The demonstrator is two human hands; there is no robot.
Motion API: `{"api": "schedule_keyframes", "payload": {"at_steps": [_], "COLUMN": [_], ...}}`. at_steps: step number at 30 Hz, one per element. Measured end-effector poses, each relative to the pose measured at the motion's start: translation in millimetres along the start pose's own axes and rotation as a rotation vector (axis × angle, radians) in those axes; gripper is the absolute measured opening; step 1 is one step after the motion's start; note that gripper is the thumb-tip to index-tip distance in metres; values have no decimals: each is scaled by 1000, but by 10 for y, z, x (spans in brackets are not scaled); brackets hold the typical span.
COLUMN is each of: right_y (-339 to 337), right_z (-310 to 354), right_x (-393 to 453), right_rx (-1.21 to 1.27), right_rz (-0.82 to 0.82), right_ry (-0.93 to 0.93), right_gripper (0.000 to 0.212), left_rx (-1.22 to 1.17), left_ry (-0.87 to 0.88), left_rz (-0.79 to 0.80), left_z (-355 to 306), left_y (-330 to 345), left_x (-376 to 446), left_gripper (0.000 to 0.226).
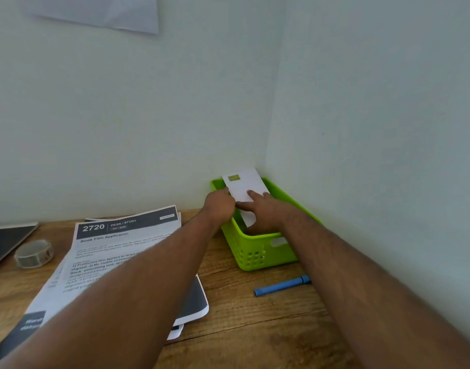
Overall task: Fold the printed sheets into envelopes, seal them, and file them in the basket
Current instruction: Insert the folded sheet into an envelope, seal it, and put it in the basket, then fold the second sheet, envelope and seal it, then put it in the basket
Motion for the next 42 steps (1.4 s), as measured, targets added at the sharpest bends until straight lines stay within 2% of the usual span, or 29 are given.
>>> {"api": "schedule_keyframes", "payload": {"at_steps": [1, 4, 5, 7, 10, 13, 16, 20, 23, 25, 28, 31, 34, 37, 39, 42], "right_y": [4, 14, 16, 31, 26, -36, -186, -431, -573, -674, -753, -576, -193, 254, 432, 487], "right_z": [-21, -58, -65, -71, -61, -66, -98, 9, 282, 562, 1097, 1736, 2255, 2616, 2730, 2593], "right_x": [-4, 4, 12, 20, 4, -59, -169, -311, -366, -422, -525, -525, -501, -494, -479, -433], "right_rx": [3, 60, 78, 99, 102, 131, 188, 163, 113, 90, 101, 180, 359, 539, 563, 471], "right_rz": [-3, -45, -46, -24, -1, 1, -11, -74, -121, -214, -360, -344, -337, -293, -249, -228], "right_ry": [19, 34, 33, 35, 45, 56, 81, 84, 57, 9, -72, -163, -155, -112, -106, -105], "right_gripper": [80, 81, 82, 84, 86, 91, 95, 81, 70, 60, 47, 34, 27, 32, 29, 32], "left_rx": [-12, 269, 271, 112, -8, 66, 82, 258, 416, 505, 699, 845, 764, 728, 739, 707], "left_ry": [-57, 29, 50, 5, 20, 72, 78, 87, 50, -8, -118, -174, -148, -94, -65, -66], "left_rz": [-3, 12, 25, -4, -143, -276, -337, -325, -285, -249, -191, -148, -185, -210, -199, -161], "left_z": [36, -17, -24, -2, -21, -72, -90, 49, 306, 529, 854, 1197, 1389, 1427, 1462, 1521], "left_y": [-2, -27, -13, -33, -101, -190, -327, -588, -818, -955, -1118, -1219, -1287, -1317, -1323, -1337], "left_x": [18, 24, 22, -70, -188, -319, -468, -698, -922, -1095, -1401, -1693, -1928, -2067, -2084, -2037], "left_gripper": [41, 42, 43, 42, 42, 37, 44, 38, 36, 31, 41, 47, 36, 31, 33, 40]}}
Point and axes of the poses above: each hand's wrist, its own x-axis towards the middle knuckle, its own y-axis out of the palm, z = x × y, the point moved 5 cm from there along x, towards the middle knuckle, and after that the axes turned 8 degrees about z, right-handed, at the moved point
